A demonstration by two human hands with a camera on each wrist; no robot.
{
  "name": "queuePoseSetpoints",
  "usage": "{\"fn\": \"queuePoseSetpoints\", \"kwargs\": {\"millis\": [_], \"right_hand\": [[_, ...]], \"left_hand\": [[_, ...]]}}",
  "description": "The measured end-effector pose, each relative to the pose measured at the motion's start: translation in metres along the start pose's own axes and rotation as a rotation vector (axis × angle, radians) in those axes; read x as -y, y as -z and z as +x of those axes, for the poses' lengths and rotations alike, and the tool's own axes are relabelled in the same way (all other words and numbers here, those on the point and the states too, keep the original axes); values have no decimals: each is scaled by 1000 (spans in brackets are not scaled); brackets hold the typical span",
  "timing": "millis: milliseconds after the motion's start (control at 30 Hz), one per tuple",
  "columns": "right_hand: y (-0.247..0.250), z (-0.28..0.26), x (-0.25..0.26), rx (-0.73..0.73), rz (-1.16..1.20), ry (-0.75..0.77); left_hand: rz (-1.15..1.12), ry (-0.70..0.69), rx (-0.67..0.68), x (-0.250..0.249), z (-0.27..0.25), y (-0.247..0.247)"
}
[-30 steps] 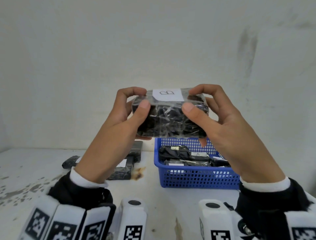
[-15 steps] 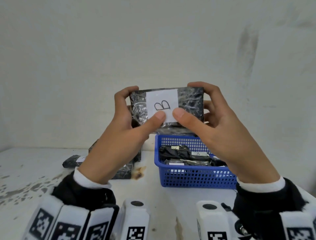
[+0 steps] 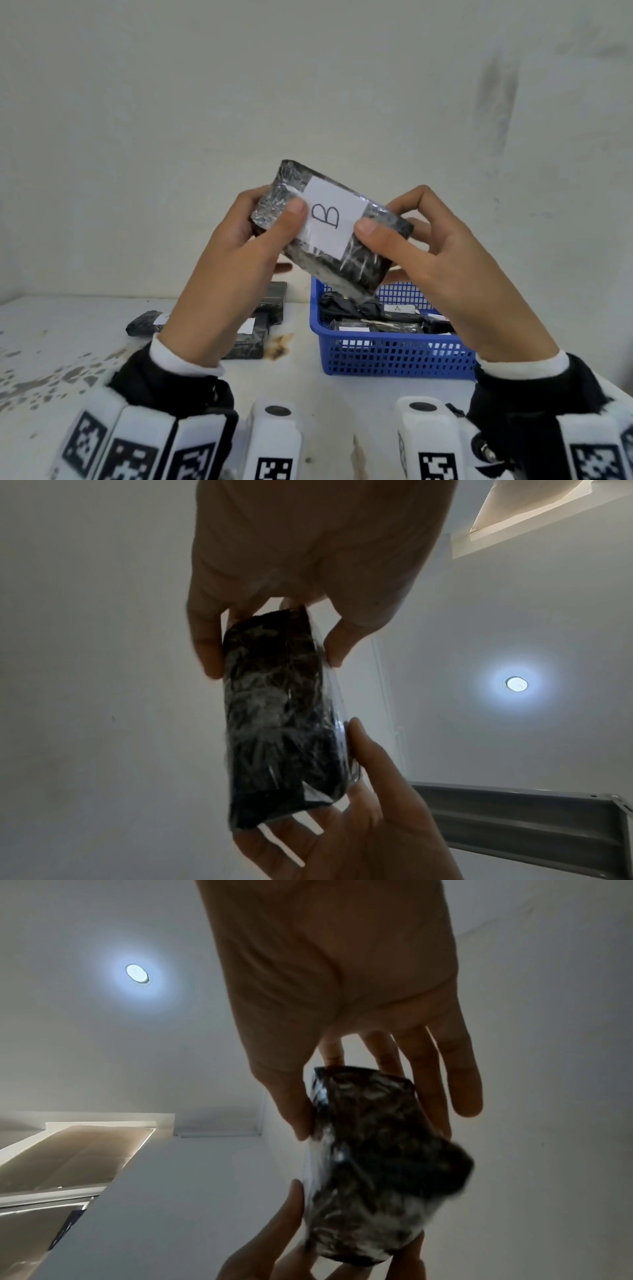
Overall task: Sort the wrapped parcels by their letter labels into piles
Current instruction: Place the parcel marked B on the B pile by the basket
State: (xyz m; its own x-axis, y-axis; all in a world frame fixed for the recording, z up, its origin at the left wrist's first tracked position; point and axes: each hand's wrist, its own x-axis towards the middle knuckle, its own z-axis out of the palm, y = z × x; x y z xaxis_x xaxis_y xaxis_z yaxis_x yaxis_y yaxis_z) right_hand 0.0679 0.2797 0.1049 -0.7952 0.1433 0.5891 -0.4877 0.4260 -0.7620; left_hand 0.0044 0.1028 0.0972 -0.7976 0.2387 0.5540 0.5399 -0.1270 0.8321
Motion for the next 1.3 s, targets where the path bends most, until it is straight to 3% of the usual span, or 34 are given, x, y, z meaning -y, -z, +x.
{"fn": "queuePoseSetpoints", "kwargs": {"millis": [133,300,567,900,1033,1300], "right_hand": [[-1,-1,0,20,-80,-35],[-6,1,-2,31,-72,4],[-8,1,2,64,-102,14],[-7,-1,5,55,-55,-52],[-4,-3,7,78,-17,-83],[-4,-2,4,121,8,-81]], "left_hand": [[-22,-2,44,-3,-1,1],[-33,36,-26,4,1,-2],[-3,16,67,-5,-4,-2],[190,-72,98,-2,-5,-1],[117,-26,154,0,-4,-1],[-1,-17,125,-7,-5,0]]}}
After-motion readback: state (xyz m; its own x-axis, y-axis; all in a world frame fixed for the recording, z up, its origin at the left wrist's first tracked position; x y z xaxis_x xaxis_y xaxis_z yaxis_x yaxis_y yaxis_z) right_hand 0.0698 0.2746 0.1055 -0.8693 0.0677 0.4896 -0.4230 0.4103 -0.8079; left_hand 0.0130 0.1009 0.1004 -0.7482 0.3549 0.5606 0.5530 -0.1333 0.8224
